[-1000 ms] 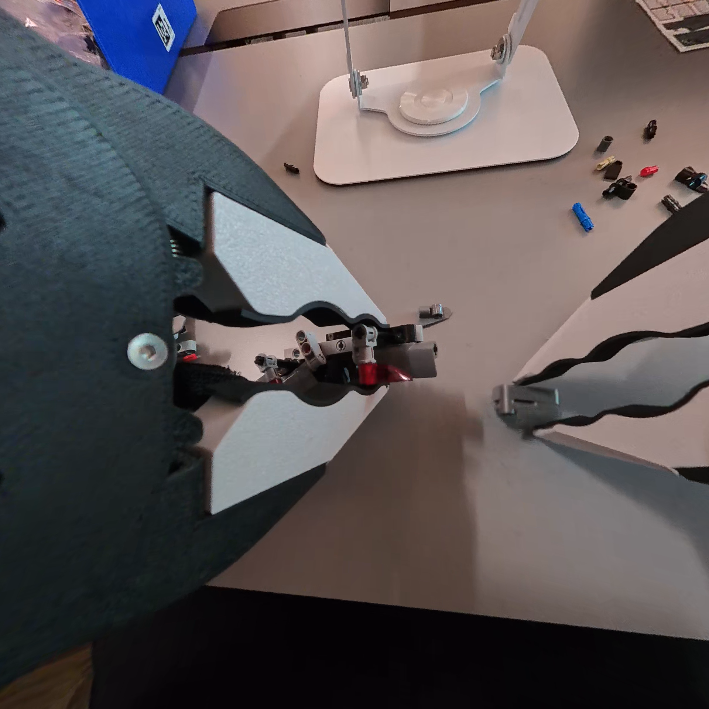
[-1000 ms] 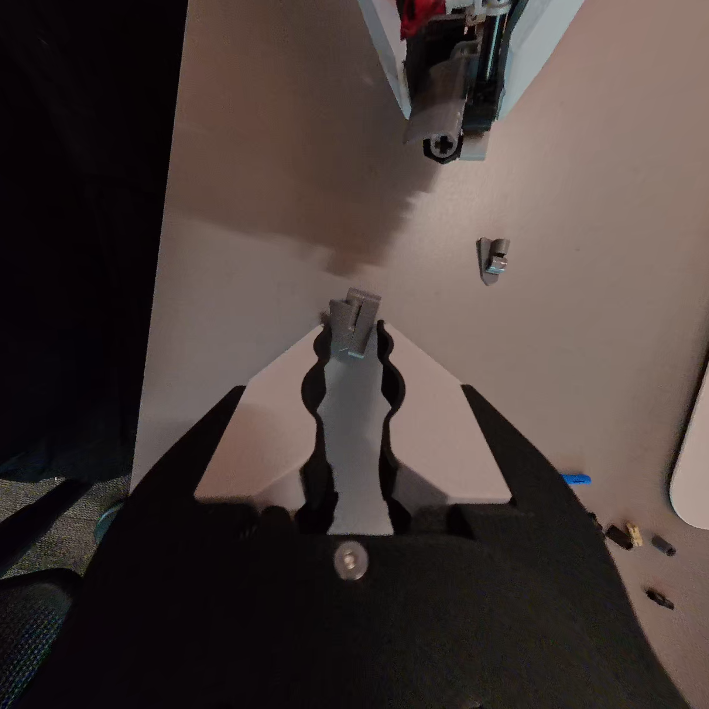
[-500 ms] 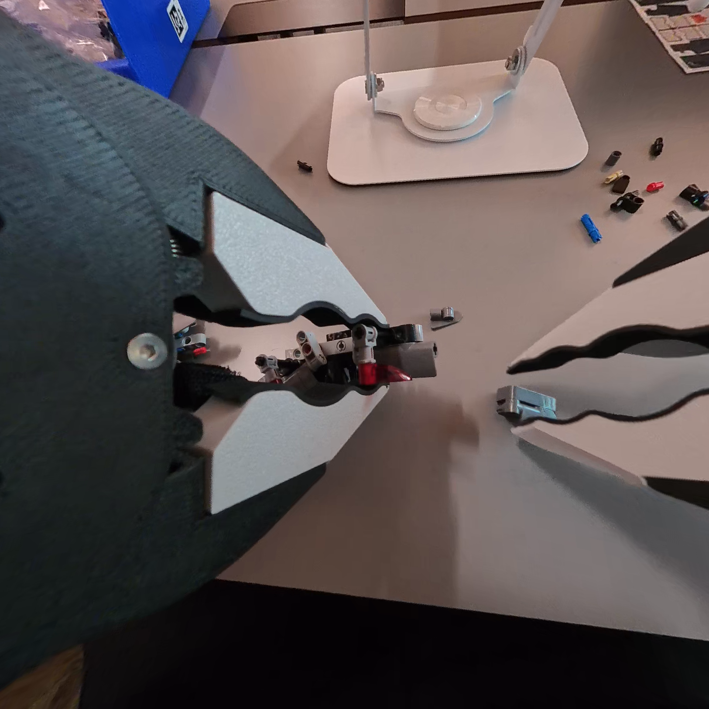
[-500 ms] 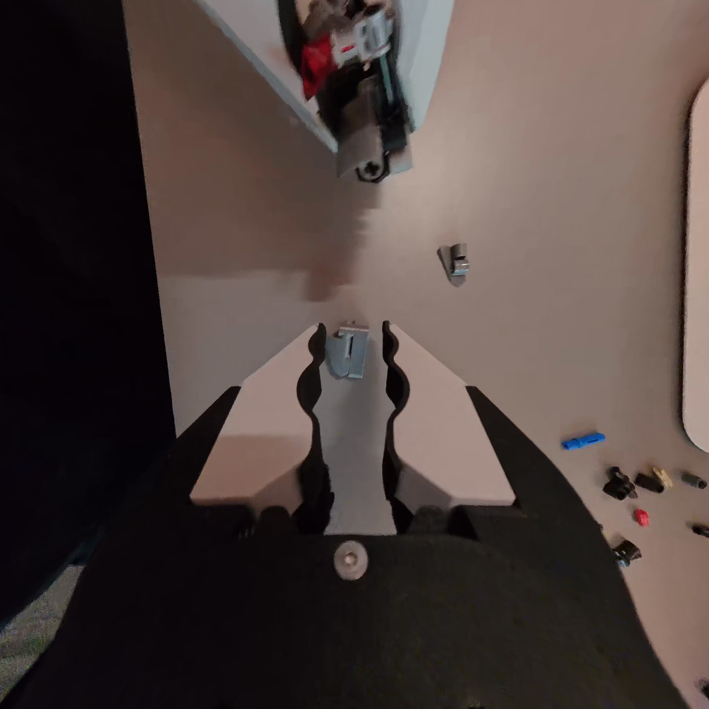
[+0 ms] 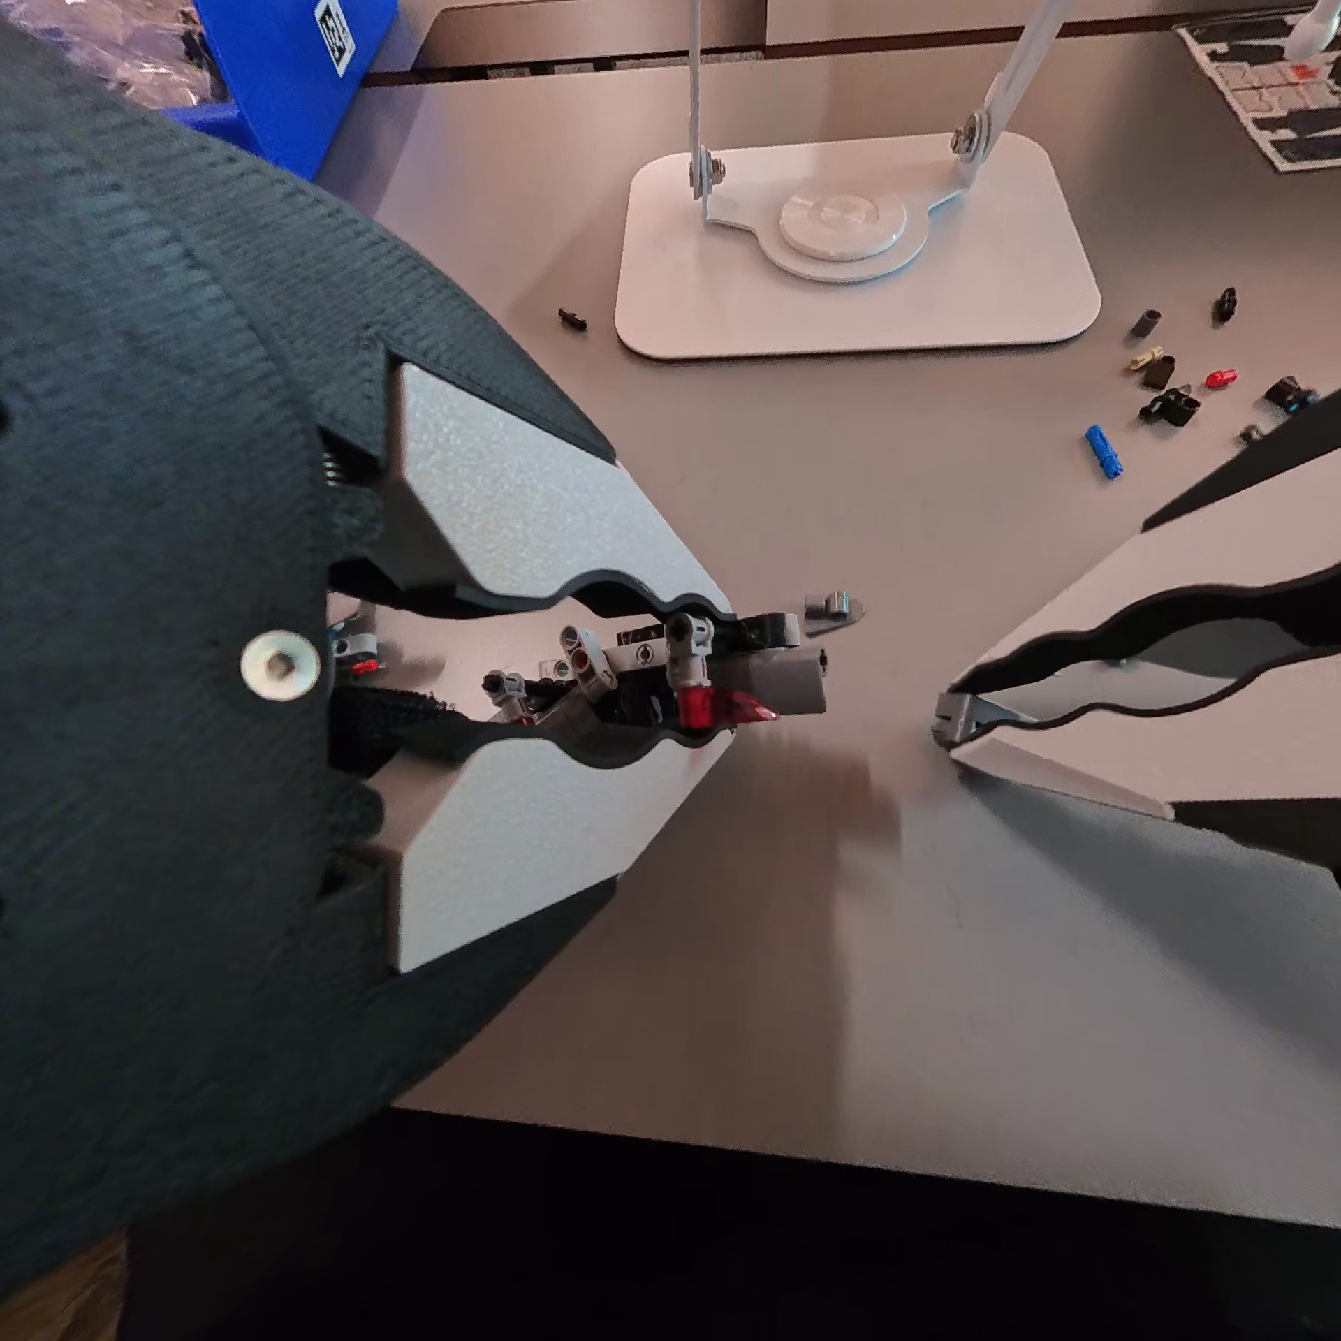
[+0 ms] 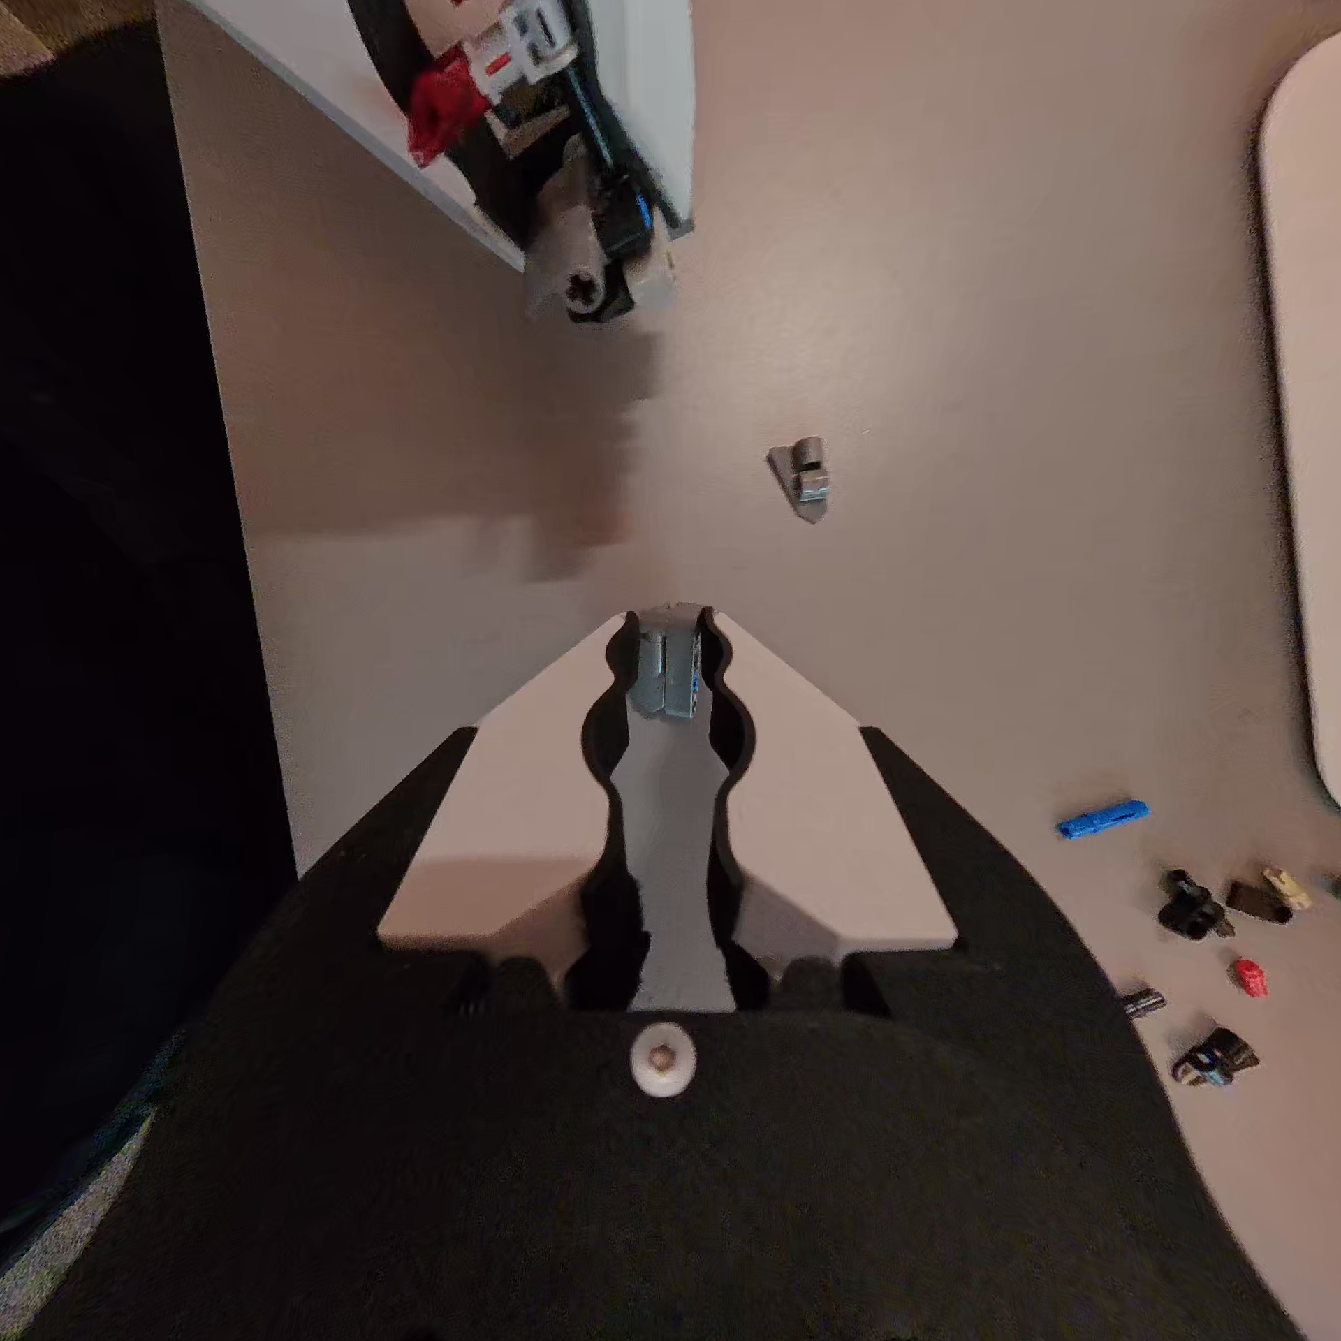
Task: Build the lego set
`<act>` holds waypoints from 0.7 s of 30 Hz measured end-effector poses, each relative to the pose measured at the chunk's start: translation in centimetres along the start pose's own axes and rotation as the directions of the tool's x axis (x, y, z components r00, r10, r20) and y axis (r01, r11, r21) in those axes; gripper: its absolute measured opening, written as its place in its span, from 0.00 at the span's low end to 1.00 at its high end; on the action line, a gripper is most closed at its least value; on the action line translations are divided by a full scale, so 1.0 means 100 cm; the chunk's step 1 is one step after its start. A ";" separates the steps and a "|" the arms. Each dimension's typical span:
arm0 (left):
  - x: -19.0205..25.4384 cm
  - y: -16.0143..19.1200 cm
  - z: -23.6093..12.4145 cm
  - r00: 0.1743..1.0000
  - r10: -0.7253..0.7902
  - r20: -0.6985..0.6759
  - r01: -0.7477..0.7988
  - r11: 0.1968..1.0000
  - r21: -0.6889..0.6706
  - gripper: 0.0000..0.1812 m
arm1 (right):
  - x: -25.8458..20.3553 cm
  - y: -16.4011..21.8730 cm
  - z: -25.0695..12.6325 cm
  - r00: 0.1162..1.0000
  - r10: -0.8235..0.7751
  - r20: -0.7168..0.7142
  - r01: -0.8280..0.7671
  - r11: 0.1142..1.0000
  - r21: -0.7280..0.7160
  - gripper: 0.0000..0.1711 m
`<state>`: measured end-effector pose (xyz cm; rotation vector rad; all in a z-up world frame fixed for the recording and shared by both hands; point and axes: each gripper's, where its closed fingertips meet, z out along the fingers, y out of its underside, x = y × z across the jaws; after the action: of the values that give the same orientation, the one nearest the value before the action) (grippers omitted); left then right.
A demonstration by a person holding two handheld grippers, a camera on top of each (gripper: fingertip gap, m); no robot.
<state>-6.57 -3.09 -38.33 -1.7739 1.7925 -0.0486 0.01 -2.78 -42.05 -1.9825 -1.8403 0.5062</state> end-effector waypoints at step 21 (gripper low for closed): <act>-0.012 -0.028 -0.012 0.999 -0.043 0.014 0.040 0.988 0.149 0.12 | -0.008 -0.081 -0.072 0.930 -0.364 0.045 0.284 0.792 0.541 0.07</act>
<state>-4.71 -2.73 -35.67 -1.7004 1.6943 -0.1780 -3.32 -3.36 -31.71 -1.2595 -1.8196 0.9503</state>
